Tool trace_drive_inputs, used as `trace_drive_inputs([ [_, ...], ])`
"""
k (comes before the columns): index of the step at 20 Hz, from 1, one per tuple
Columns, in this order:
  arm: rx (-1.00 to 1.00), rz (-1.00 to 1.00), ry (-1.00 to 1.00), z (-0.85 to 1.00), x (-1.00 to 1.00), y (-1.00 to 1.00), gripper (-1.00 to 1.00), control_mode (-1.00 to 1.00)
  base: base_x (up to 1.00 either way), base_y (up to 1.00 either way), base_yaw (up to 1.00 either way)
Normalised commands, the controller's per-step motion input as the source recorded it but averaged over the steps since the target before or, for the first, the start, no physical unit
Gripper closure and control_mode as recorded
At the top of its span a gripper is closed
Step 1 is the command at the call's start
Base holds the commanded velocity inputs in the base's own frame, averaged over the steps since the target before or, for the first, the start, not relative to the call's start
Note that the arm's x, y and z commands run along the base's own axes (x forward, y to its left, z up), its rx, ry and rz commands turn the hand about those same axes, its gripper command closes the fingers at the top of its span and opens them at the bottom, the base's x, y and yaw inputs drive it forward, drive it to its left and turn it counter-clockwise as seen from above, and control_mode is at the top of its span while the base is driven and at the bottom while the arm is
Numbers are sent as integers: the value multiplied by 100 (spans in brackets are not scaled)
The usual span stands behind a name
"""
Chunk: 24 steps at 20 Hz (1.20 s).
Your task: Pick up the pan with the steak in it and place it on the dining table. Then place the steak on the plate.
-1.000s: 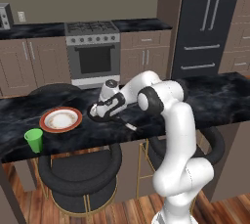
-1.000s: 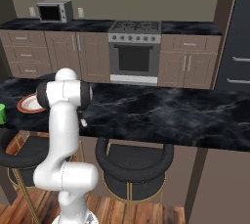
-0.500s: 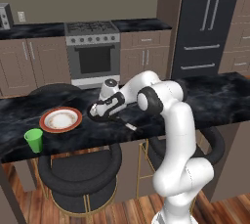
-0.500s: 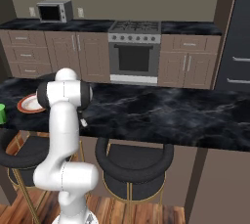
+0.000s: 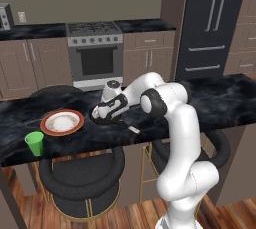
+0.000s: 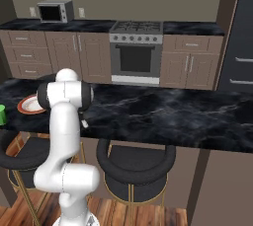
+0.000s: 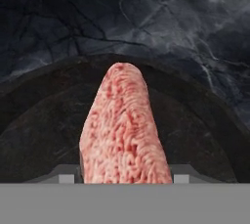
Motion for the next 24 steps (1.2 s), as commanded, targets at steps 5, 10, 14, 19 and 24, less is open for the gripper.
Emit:
trace_drive_inputs([
  [5, 2, 0, -1, 33, 0, 0, 100, -100, 0, 0, 0],
  [10, 4, 1, -2, 68, -7, 0, 100, -100, 0, 0, 0],
  [14, 0, 6, -3, 49, -36, 17, 100, -100, 0, 0, 0],
  [19, 0, 9, -2, 24, -42, 45, 100, -100, 0, 0, 0],
  [24, 0, 7, 0, 14, -22, 58, 100, -100, 0, 0, 0],
])
